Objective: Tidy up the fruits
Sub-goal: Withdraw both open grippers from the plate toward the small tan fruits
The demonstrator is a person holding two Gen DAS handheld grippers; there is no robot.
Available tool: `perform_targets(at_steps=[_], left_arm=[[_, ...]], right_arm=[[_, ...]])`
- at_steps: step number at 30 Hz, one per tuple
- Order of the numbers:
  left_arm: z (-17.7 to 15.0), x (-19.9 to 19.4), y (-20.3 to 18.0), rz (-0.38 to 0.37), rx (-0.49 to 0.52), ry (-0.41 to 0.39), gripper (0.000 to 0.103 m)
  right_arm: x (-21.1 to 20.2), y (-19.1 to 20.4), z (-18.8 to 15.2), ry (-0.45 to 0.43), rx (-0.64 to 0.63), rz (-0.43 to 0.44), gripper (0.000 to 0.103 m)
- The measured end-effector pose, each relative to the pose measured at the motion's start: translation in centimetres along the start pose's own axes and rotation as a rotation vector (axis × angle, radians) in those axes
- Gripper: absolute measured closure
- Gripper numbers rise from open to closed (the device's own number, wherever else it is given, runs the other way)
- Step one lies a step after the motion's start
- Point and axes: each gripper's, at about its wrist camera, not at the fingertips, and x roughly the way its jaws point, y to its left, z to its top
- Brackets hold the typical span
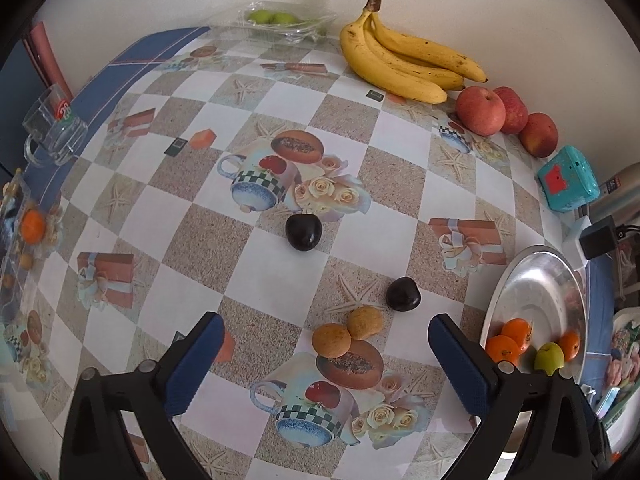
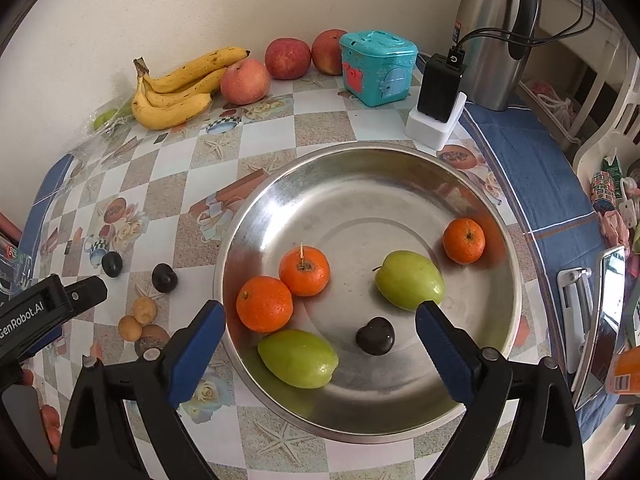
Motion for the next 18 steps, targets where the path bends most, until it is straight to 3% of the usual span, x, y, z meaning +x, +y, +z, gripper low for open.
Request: perform_targets(at_steps=[18], left_arm=[[0.8, -1.0, 2.0, -0.009, -0.003, -0.024, 0.000]], right_arm=[[-1.1, 2.4, 0.4, -0.036, -0.050, 0.115, 0.007]])
